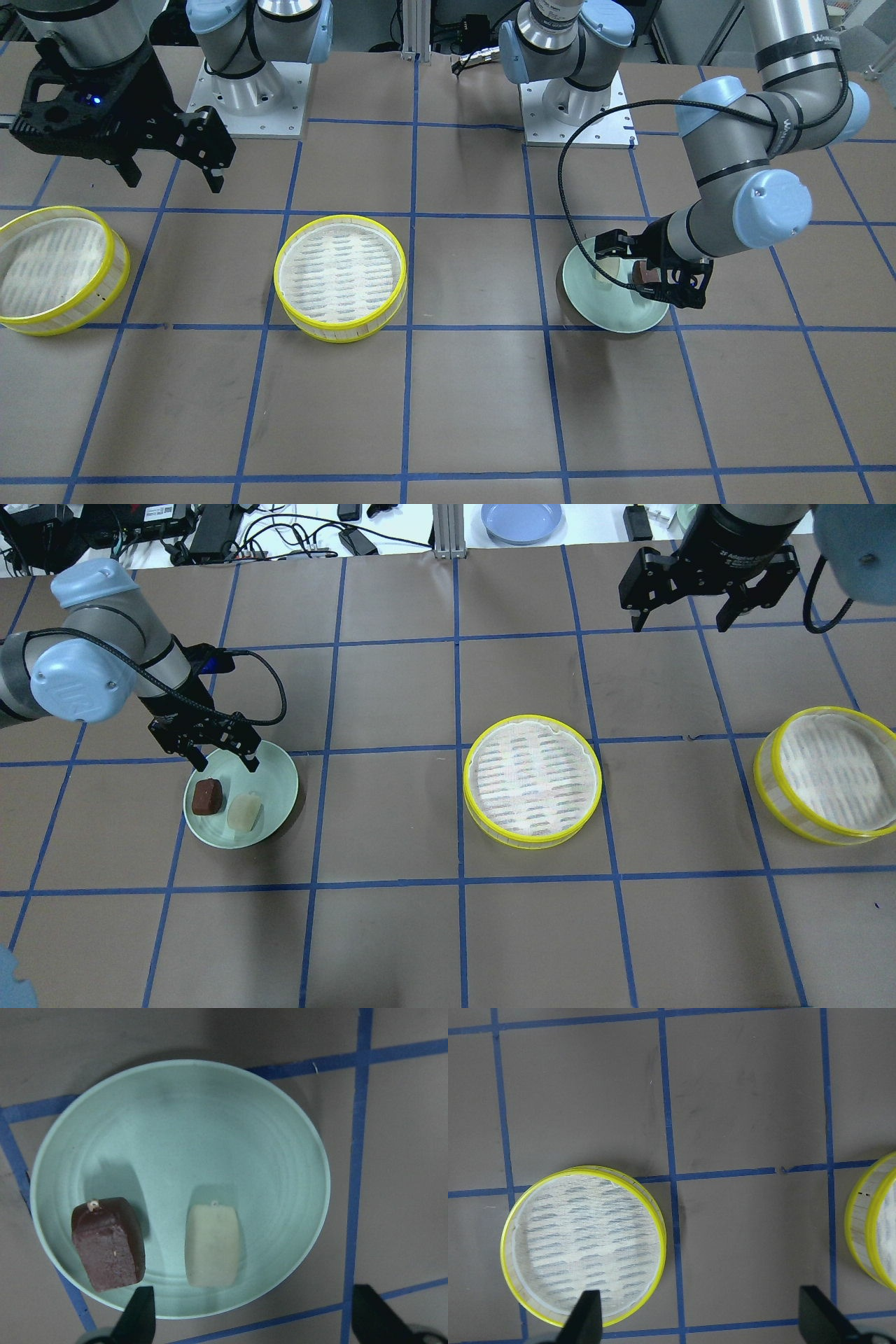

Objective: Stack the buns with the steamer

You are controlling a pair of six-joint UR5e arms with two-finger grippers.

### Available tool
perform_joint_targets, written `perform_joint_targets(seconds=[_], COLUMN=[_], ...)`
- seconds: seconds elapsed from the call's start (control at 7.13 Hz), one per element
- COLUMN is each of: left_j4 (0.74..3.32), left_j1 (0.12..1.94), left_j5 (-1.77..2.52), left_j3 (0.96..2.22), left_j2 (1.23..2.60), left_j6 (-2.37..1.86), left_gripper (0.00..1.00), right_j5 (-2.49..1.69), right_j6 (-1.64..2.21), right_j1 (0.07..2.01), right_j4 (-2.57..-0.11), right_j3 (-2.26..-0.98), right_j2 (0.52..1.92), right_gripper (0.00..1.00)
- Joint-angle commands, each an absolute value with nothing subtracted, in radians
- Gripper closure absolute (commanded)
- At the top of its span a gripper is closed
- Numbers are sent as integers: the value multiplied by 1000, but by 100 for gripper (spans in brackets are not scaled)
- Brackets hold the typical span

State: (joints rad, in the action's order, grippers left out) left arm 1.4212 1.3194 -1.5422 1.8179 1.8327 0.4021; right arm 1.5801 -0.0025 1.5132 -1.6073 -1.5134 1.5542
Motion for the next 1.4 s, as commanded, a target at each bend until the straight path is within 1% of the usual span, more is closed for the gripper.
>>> perform_joint_targets(seconds=[0.0, 0.28, 0.42, 0.56, 0.7, 0.84, 0.98, 1.12, 1.26], left_j4=[1420, 1419, 1408, 1407, 1405, 1404, 1387, 1385, 1385], left_j1=[1319, 1319, 1319, 1319, 1319, 1319, 1321, 1321, 1321], left_j5=[-1543, -1543, -1543, -1546, -1605, -1614, -1611, -1609, -1605], left_j3=[1833, 1848, 1848, 1847, 1848, 1847, 1848, 1845, 1842], left_j2=[1906, 1933, 1946, 1963, 1974, 1977, 1985, 1988, 1988], left_j6=[414, 411, 414, 416, 414, 413, 413, 413, 411], left_gripper=[1, 3, 8, 10, 10, 10, 42, 86, 100], right_j5=[1582, 1586, 1594, 1592, 1606, 1650, 1687, 1690, 1689], right_j6=[-226, -468, -615, -770, -882, -978, -1049, -1154, -1229], right_j1=[1331, 1180, 1113, 1033, 973, 959, 931, 893, 884], right_j4=[-1609, -1611, -1691, -1775, -1874, -1961, -2024, -2128, -2210], right_j3=[-1519, -1525, -1537, -1552, -1568, -1578, -1600, -1642, -1673], right_j2=[1519, 1458, 1398, 1335, 1271, 1215, 1162, 1111, 1094], right_gripper=[0, 1, 3, 3, 2, 3, 5, 8, 11])
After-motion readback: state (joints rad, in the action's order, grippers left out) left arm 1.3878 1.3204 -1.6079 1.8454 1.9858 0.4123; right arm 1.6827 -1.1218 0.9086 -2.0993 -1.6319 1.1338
